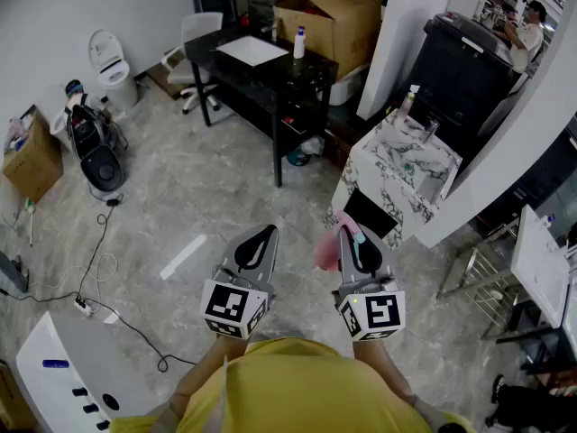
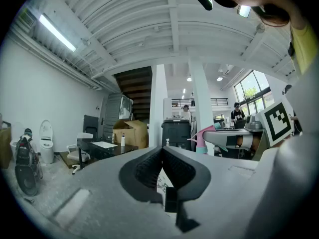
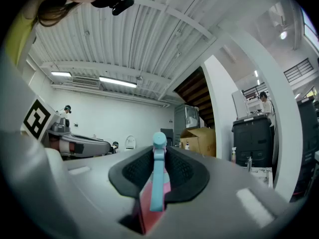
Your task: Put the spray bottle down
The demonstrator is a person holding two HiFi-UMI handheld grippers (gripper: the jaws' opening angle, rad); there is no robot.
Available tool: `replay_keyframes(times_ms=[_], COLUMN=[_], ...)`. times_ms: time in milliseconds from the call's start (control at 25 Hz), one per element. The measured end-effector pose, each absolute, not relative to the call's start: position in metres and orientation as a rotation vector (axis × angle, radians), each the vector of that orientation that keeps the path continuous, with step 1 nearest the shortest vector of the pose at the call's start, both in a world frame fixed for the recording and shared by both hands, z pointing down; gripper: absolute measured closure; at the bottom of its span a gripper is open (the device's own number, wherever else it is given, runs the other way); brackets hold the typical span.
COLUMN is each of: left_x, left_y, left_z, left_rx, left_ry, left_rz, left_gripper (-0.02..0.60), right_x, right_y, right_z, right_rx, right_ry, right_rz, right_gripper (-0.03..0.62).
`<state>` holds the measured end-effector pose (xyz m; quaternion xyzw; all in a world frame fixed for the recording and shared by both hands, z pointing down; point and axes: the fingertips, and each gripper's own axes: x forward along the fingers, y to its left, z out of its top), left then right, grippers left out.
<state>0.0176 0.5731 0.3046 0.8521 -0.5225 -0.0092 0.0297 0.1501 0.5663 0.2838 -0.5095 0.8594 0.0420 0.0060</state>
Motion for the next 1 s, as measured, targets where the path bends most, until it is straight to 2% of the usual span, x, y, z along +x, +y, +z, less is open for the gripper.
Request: replay_keyframes(times_ms=[600, 1000], left_x=[0.048, 0.024], left_y=[0.527, 0.411], left_z=[0.328, 0.338], left_rx=[2.594, 2.636], left_ry=[-1.608, -1.575], left_rz=[-0.019, -0.047], left_gripper=[0.581, 0.581], right_x=[0.179, 0.158], right_y=[0.519, 0.412], right_z=[0.302, 0.315], right_rx=[-1.526, -1.573], right_ry=[2.697, 2.666], right_rz=[0.041, 0.094], right_gripper=[0.531, 0.531])
